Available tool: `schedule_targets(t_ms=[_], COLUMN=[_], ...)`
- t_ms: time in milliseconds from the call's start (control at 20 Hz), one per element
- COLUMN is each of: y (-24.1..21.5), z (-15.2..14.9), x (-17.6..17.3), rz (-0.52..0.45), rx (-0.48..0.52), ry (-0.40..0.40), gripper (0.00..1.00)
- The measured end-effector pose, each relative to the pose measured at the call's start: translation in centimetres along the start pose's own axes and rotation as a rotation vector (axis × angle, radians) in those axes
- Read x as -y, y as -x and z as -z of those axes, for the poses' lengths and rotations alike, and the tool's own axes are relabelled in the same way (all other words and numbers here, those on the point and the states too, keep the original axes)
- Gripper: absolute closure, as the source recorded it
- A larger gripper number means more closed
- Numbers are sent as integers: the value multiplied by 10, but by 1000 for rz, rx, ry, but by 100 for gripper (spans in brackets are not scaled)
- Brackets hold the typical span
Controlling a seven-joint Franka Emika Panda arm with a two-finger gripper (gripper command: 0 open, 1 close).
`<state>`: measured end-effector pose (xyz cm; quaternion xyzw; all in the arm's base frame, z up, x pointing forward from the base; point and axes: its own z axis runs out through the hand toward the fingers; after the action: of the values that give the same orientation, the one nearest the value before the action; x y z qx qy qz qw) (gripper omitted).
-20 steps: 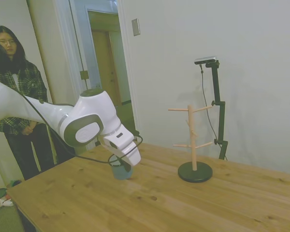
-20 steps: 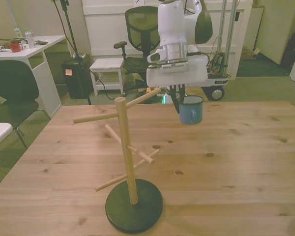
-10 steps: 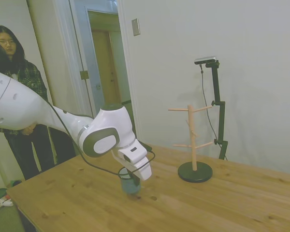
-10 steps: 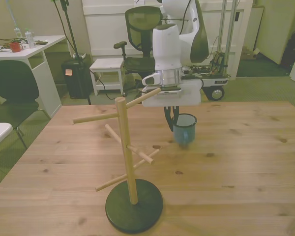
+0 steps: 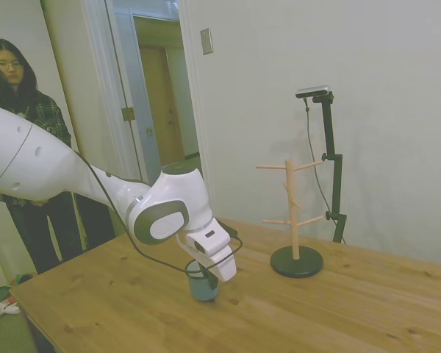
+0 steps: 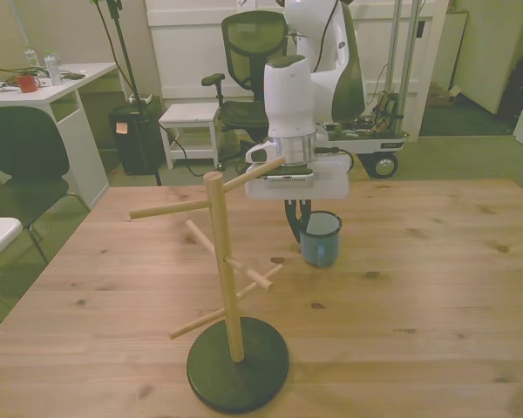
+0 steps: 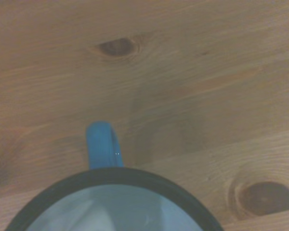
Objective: Unload the mug
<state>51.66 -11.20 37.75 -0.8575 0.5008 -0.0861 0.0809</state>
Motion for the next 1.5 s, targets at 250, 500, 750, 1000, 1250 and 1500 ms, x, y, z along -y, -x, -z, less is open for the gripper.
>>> schedule_targets(t_ms=[250, 500, 750, 1000, 1250, 1500], y=[-2, -2, -3, -3, -2, 3], z=[-3, -3, -3, -2, 9, 57], x=[-2, -2, -2, -1, 1, 3], rz=[-1, -3, -3, -1, 7, 29], rx=[0, -1, -1, -3, -15, -47], ry=[8, 10, 10, 7, -5, -48], gripper=[100, 0, 0, 0, 0, 0])
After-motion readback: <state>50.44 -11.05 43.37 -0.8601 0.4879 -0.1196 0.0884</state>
